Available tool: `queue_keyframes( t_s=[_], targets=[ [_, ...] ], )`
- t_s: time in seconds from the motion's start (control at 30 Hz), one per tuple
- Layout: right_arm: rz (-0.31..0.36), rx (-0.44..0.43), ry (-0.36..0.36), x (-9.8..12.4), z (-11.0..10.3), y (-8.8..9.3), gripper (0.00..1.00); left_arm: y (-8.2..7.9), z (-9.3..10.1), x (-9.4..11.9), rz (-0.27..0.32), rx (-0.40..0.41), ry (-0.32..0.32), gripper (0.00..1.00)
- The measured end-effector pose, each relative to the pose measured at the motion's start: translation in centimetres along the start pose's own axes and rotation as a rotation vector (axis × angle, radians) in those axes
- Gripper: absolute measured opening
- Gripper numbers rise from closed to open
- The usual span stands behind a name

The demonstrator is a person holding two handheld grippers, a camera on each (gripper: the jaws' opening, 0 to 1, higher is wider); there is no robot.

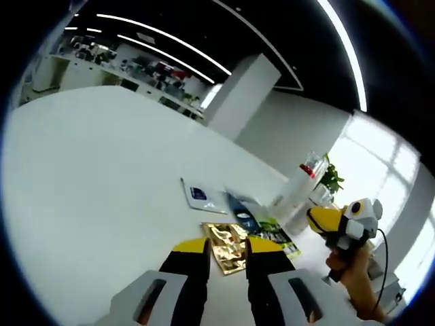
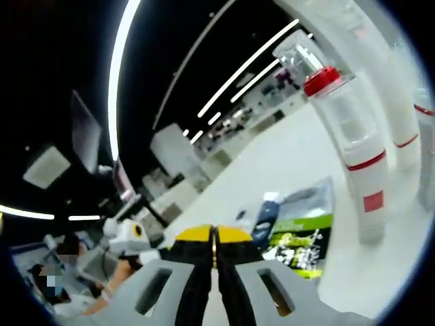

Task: Arrange the skincare products in the storage area until every visible bottle or jar stands upright without overlapping.

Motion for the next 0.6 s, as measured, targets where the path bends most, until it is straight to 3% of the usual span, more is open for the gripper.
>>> queue_keyframes(
  t_s=[0.27, 0.4, 0.53, 0.6],
  targets=[
    [-0.008, 0.009, 0.002, 0.0, -0.1, 0.1, 0.00, -0.5, 0.2, 0.2, 0.047, -0.086, -0.035, 0.23],
    [-0.021, 0.030, 0.013, 0.0, -0.2, 0.5, 0.00, -0.6, 1.0, -0.2, 0.038, -0.200, -0.005, 0.21],
    [-0.027, 0.046, 0.018, 0.0, -0.3, 0.7, 0.00, -0.1, 1.6, -1.4, -0.030, -0.470, -0.077, 0.18],
    [-0.028, 0.048, 0.019, 0.0, -0.3, 0.8, 0.00, 0.4, 1.5, -2.4, -0.091, -0.582, -0.113, 0.17]
  ],
)
Point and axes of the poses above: the point that each gripper's makers call its tool centre point, and the gripper's own axes: x roughly backward along the fingers, z roughly to its right, y roughly out of its underside, the point moved 9 cm from there along x, roughly backward along the fingers, and after that the axes turned 11 degrees about y, right-handed, at the moved point
